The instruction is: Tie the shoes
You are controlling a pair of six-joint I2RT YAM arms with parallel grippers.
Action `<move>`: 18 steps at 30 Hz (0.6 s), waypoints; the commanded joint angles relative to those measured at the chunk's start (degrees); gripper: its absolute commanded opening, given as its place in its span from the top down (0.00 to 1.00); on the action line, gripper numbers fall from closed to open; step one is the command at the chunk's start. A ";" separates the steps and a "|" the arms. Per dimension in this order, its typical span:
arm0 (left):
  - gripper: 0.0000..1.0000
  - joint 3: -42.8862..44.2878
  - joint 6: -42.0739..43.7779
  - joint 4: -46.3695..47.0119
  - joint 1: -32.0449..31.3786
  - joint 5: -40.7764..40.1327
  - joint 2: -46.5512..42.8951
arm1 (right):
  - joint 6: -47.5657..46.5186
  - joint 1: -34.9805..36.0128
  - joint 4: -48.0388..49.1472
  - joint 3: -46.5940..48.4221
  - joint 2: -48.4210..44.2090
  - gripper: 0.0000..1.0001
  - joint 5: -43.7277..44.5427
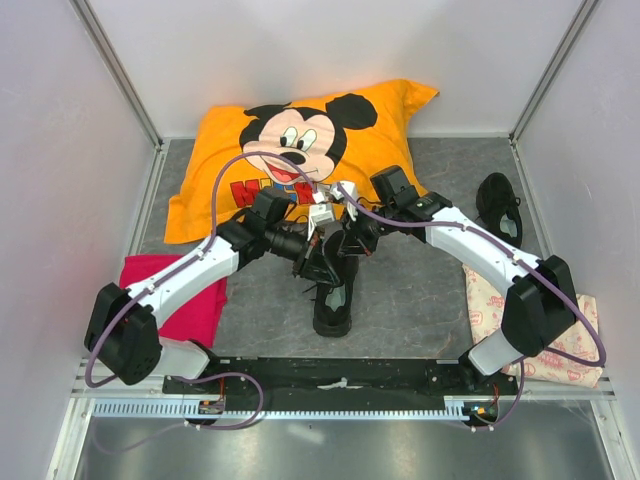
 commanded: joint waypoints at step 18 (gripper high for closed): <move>0.99 -9.61 -54.20 73.39 -3.60 1.06 5.46 | 4.88 -0.12 5.13 0.45 -1.76 1.00 -1.66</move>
